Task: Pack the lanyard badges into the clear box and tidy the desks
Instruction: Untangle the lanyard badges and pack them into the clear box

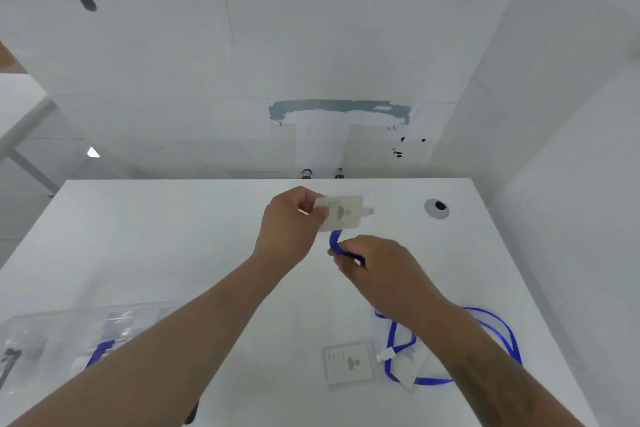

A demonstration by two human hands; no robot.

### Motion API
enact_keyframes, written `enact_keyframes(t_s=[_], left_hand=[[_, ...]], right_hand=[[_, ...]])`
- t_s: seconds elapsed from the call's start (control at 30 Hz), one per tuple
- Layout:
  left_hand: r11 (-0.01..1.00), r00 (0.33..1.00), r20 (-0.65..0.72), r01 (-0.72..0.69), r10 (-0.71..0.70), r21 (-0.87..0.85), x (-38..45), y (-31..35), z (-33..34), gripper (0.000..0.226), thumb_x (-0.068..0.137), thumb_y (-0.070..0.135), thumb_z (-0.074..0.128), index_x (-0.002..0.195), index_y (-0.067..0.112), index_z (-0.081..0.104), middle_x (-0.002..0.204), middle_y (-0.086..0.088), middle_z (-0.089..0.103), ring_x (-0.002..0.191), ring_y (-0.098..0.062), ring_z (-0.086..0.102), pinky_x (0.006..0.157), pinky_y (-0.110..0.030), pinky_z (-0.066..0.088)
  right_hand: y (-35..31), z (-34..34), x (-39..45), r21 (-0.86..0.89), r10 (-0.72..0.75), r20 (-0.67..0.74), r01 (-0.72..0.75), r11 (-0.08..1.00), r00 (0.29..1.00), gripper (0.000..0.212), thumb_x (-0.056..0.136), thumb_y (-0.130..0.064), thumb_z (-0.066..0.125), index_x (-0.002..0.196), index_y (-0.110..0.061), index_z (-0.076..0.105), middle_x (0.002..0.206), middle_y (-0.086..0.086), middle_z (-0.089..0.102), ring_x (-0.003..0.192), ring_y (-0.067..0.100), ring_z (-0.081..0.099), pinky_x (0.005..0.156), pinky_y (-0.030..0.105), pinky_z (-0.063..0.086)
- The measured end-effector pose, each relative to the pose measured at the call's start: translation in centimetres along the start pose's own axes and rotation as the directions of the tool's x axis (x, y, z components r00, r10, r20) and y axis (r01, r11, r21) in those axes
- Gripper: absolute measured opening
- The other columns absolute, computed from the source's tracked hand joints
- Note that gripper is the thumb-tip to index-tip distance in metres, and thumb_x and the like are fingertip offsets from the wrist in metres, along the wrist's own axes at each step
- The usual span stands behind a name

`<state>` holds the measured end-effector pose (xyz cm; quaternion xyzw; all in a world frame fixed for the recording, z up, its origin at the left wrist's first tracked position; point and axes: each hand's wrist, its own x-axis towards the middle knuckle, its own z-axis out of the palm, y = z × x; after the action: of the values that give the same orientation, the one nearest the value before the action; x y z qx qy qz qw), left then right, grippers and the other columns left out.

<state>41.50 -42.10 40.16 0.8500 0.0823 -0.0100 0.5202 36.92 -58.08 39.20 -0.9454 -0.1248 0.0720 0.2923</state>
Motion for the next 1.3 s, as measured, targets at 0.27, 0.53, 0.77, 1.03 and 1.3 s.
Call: enact_keyframes(t_s=[0.27,0.53,0.77,1.03,1.3], left_hand=[[1.0,0.925,0.379,0.016,-0.014,-0.002,-0.9,-1.5,-2.1,0.008,0.089,0.012,0.068,0.089,0.018,0.074,0.085,-0.001,0.074,0.076,-0.014,0.065,0.074,-0.034,0.055],[0.798,0.79,0.602,0.434,-0.113,-0.419,-2.0,-1.5,-4.8,0.016,0.089,0.01,0.067,0.103,0.011,0.073,0.104,-0.009,0.075,0.089,-0.021,0.07,0.074,-0.028,0.057],[0.854,0.934,0.188,0.355,-0.305,-0.379,-2.0,-3.2,-4.5,0.008,0.086,0.009,0.072,0.094,0.008,0.07,0.095,-0.009,0.074,0.08,-0.021,0.069,0.08,-0.036,0.059],[0.989,0.914,0.382,0.106,-0.138,0.104,-4.0,-4.8,-7.3,0.006,0.086,0.016,0.073,0.087,0.022,0.074,0.08,0.007,0.072,0.064,-0.008,0.06,0.059,-0.021,0.05],[0.673,0.848,0.451,0.508,-0.28,-0.537,-5.8,-6.0,-10.7,0.026,0.079,0.011,0.076,0.104,0.005,0.07,0.106,-0.019,0.073,0.09,-0.029,0.072,0.073,-0.032,0.06]], right_hand=[[0.8,-5.3,2.8,0.411,0.143,-0.058,-0.106,0.905,0.988,0.012,0.09,-0.025,0.066,0.094,-0.03,0.076,0.084,-0.019,0.072,0.077,-0.006,0.063,0.07,0.017,0.051],[0.9,-1.5,1.7,0.718,0.283,0.191,-0.33,0.613,0.94,0.034,0.086,0.007,0.053,0.066,-0.015,0.07,0.059,0.002,0.064,0.055,0.018,0.057,0.062,0.031,0.055],[-2.3,1.8,-2.0,0.398,0.099,0.285,-0.211,0.893,0.954,0.025,0.1,-0.031,0.047,0.081,-0.041,0.061,0.073,-0.011,0.061,0.055,0.002,0.045,0.059,0.024,0.045],[-3.5,-2.4,-0.1,0.218,0.009,0.015,-0.012,0.976,1.0,0.011,0.089,-0.029,0.066,0.094,-0.036,0.073,0.087,-0.026,0.069,0.081,-0.008,0.06,0.07,0.006,0.042],[-4.9,4.6,-1.7,0.494,0.213,0.153,-0.262,0.829,0.965,0.022,0.092,-0.011,0.055,0.073,-0.014,0.066,0.054,-0.005,0.049,0.051,0.013,0.036,0.046,0.019,0.029]])
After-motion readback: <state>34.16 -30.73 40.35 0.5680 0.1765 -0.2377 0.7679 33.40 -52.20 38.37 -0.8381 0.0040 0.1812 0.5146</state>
